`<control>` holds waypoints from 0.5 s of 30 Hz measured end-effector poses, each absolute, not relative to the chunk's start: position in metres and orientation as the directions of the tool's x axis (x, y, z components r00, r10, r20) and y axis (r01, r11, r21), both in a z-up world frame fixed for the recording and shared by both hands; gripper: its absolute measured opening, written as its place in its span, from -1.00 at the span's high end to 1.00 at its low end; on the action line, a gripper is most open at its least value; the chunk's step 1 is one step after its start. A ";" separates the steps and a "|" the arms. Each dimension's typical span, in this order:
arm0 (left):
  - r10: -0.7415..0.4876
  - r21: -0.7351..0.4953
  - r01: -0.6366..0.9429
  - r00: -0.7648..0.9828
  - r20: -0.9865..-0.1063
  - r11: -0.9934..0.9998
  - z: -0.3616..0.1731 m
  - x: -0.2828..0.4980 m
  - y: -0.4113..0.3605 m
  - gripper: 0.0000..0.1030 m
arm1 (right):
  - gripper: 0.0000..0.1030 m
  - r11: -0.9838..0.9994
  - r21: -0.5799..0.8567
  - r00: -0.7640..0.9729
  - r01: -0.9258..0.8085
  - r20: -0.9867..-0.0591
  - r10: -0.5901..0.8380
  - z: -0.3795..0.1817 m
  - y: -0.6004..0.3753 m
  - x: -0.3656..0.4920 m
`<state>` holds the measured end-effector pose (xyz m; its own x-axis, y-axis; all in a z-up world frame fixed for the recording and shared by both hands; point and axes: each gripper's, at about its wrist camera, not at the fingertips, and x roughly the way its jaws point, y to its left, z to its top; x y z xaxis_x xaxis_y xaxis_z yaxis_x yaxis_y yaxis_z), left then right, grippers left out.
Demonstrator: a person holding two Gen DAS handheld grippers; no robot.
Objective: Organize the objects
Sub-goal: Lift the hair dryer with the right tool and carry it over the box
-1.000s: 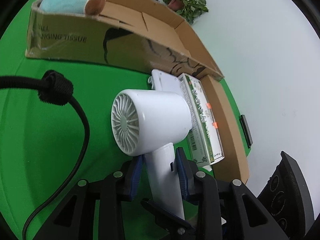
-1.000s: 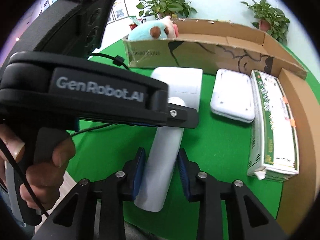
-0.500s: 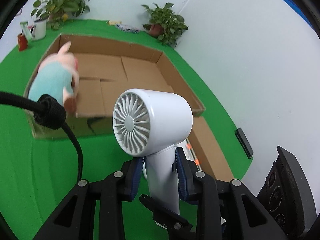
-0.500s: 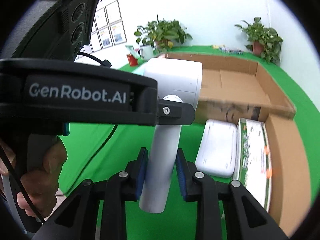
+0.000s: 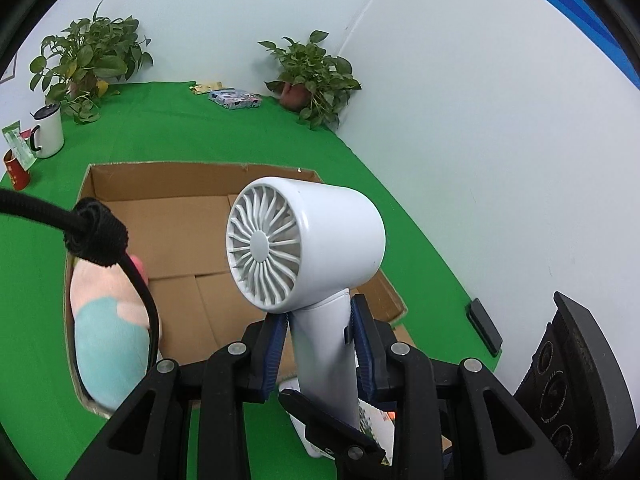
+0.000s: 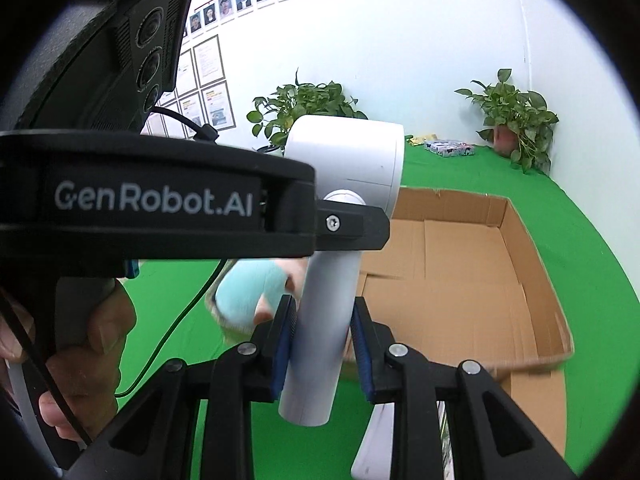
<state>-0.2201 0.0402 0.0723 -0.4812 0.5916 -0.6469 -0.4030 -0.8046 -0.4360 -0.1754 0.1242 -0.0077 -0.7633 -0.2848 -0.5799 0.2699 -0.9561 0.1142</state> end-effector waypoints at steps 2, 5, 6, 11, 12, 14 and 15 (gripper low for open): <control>0.595 -0.452 -0.389 -0.471 -0.651 -0.802 0.072 -0.245 0.036 0.44 | 0.49 -0.955 0.122 -0.753 0.272 -0.590 -0.290 -0.003 0.124 -0.192; 0.591 -0.474 -0.354 -0.455 -0.666 -0.807 0.066 -0.282 0.025 0.43 | 0.48 -0.949 0.141 -0.724 0.281 -0.618 -0.307 0.002 0.121 -0.221; 0.587 -0.481 -0.336 -0.446 -0.676 -0.810 0.062 -0.295 0.021 0.43 | 0.49 -0.947 0.149 -0.713 0.285 -0.627 -0.313 0.001 0.119 -0.229; 0.563 -0.499 -0.262 -0.397 -0.725 -0.826 0.019 -0.342 0.009 0.44 | 0.49 -0.936 0.198 -0.637 0.292 -0.689 -0.345 -0.020 0.114 -0.273; 0.554 -0.496 -0.248 -0.385 -0.738 -0.832 0.007 -0.345 0.008 0.44 | 0.49 -0.933 0.212 -0.621 0.292 -0.700 -0.353 -0.026 0.114 -0.280; 0.535 -0.487 -0.221 -0.359 -0.765 -0.845 -0.013 -0.353 0.007 0.44 | 0.49 -0.926 0.240 -0.592 0.293 -0.715 -0.372 -0.041 0.115 -0.286; 0.527 -0.483 -0.210 -0.345 -0.777 -0.850 -0.025 -0.353 0.008 0.43 | 0.49 -0.921 0.257 -0.575 0.291 -0.723 -0.383 -0.050 0.116 -0.291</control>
